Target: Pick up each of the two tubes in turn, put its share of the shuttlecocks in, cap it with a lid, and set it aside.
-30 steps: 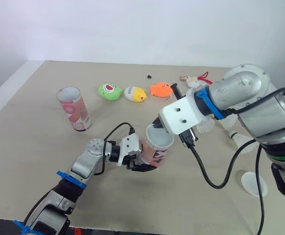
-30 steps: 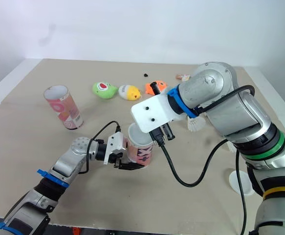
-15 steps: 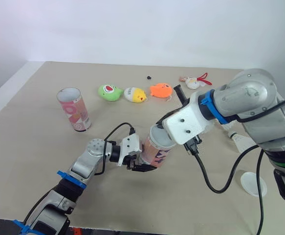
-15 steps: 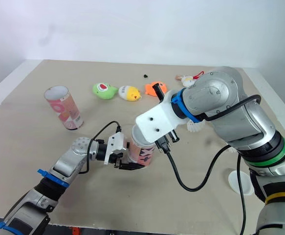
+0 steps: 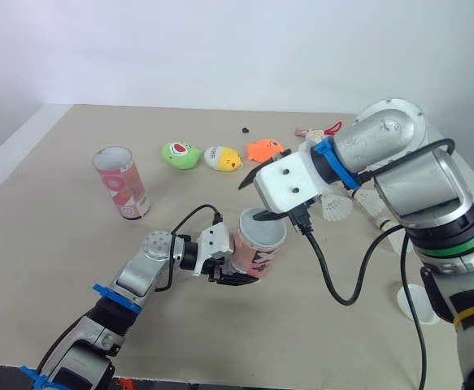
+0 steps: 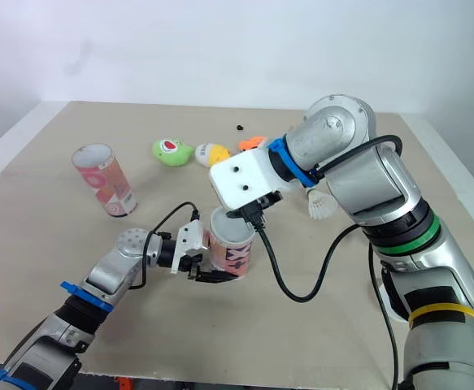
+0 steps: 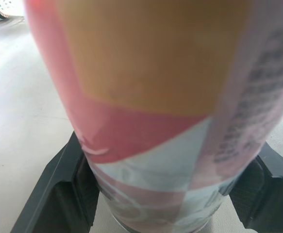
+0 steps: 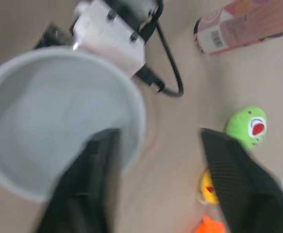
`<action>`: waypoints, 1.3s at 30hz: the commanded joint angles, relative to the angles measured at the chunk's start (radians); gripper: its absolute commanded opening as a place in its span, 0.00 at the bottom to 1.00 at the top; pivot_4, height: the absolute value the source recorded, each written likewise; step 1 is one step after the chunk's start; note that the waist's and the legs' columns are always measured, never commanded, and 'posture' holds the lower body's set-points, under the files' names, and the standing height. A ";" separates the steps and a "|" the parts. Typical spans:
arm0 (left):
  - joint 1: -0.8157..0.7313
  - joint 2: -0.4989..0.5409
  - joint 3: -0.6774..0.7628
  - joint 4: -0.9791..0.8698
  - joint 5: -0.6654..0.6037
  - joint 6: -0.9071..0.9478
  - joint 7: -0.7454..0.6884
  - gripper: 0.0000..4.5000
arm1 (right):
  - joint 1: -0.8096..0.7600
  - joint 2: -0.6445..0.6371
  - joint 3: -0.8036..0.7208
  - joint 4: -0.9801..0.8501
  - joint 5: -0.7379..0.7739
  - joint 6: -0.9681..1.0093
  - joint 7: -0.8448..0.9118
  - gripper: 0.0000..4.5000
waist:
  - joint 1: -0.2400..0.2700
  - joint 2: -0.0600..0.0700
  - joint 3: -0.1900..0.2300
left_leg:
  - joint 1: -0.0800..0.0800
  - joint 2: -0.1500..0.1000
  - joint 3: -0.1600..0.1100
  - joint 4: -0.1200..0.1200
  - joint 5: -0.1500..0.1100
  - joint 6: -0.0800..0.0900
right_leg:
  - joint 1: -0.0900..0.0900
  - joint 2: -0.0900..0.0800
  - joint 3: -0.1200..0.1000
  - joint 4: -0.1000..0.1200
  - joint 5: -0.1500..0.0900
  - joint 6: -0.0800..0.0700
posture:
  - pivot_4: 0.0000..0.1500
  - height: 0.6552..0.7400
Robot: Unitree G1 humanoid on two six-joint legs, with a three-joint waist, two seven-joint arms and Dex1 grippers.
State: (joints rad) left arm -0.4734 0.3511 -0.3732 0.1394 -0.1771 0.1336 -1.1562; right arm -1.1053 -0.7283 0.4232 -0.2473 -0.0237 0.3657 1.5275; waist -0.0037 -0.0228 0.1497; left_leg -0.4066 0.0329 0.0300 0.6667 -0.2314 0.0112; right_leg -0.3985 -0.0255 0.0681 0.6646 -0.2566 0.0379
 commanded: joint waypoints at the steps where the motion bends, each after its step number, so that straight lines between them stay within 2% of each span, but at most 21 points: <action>1: 0.015 0.007 -0.015 0.004 0.025 0.016 0.013 0.65 | 0.033 0.029 0.065 -0.012 0.061 0.083 0.066 0.98 | 0.000 0.000 0.000 | 0.000 0.000 0.000 -0.001 0.000 0.000 | 0.000 -0.001 0.000 0.000 0.000 0.001 | 1.00 1.00; 8: 0.020 0.011 -0.015 -0.002 0.024 0.020 0.009 0.65 | -0.088 0.064 -0.050 0.099 0.142 0.246 0.008 0.98 | -0.002 0.001 0.001 | -0.001 -0.001 0.001 -0.004 0.000 0.000 | -0.002 -0.001 0.000 0.000 0.001 0.001 | 1.00 1.00; 17: 0.017 0.011 -0.013 0.000 0.022 0.019 0.004 0.65 | -0.026 -0.116 -0.243 -0.058 0.443 0.520 0.032 0.98 | 0.005 0.000 0.002 | -0.009 -0.003 -0.001 -0.004 0.000 0.000 | -0.009 -0.004 -0.001 -0.001 0.001 0.005 | 1.00 1.00; 18: 0.017 0.012 -0.013 0.000 0.022 0.019 0.003 0.65 | -0.009 -0.127 -0.258 -0.077 0.465 0.551 0.010 0.90 | 0.006 0.000 0.002 | -0.010 -0.003 -0.001 -0.004 -0.001 0.000 | -0.009 -0.004 -0.001 -0.001 0.001 0.005 | 1.00 1.00; 19: 0.018 0.012 -0.013 0.001 0.022 0.017 0.002 0.65 | 0.005 -0.136 -0.270 -0.094 0.486 0.581 -0.013 0.85 | 0.005 0.000 0.002 | -0.010 -0.003 -0.002 -0.004 -0.001 0.000 | -0.009 -0.004 -0.002 -0.001 0.001 0.004 | 1.00 1.00; 22: 0.013 0.011 -0.013 0.010 0.023 0.012 -0.001 0.65 | 0.063 -0.157 -0.285 -0.136 0.518 0.613 -0.065 0.59 | 0.005 0.001 0.002 | -0.009 -0.002 -0.001 -0.004 -0.001 0.000 | -0.009 -0.003 -0.002 -0.001 0.001 0.004 | 1.00 1.00; 25: 0.009 0.011 -0.014 0.016 0.024 0.008 -0.003 0.65 | 0.089 -0.150 -0.270 -0.150 0.534 0.609 -0.108 0.23 | 0.004 0.001 0.002 | -0.009 -0.002 -0.001 -0.003 0.000 0.000 | -0.009 -0.003 -0.002 -0.001 0.001 0.004 | 1.00 1.00; 27: 0.007 0.011 -0.014 0.018 0.024 0.007 -0.005 0.65 | 0.096 -0.142 -0.254 -0.147 0.537 0.600 -0.126 0.03 | 0.002 0.001 0.002 | -0.009 -0.002 -0.001 -0.003 0.000 0.000 | -0.009 -0.003 -0.002 -0.001 0.001 0.004 | 1.00 1.00; 28: 0.007 0.011 -0.014 0.018 0.025 0.006 -0.005 0.65 | 0.099 -0.144 -0.244 -0.146 0.538 0.591 -0.127 0.00 | 0.002 0.001 0.002 | -0.009 -0.002 -0.001 -0.003 0.000 0.000 | -0.009 -0.003 -0.002 -0.001 0.001 0.005 | 1.00 1.00; 32: 0.010 0.014 -0.012 0.017 0.025 0.005 -0.003 0.65 | 0.109 -0.161 -0.192 -0.154 0.526 0.558 -0.113 0.00 | 0.002 0.001 0.002 | -0.010 -0.003 -0.002 -0.003 0.000 0.000 | -0.009 -0.003 -0.002 -0.001 -0.001 0.006 | 1.00 1.00; 39: 0.016 0.021 -0.010 0.013 0.024 0.005 -0.003 0.65 | 0.100 -0.171 0.059 -0.089 0.324 0.359 -0.044 0.00 | -0.001 0.001 0.002 | -0.009 -0.003 -0.002 -0.003 0.000 0.000 | -0.008 -0.002 -0.001 -0.001 -0.001 0.007 | 1.00 1.00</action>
State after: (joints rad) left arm -0.4753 0.3550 -0.3739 0.1271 -0.1805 0.1284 -1.1633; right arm -1.0127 -0.8931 0.4076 -0.3575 0.3632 0.7653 1.4539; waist -0.0047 -0.0222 0.1513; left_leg -0.4147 0.0303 0.0281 0.6634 -0.2319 0.0107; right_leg -0.4054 -0.0263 0.0673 0.6638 -0.2579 0.0446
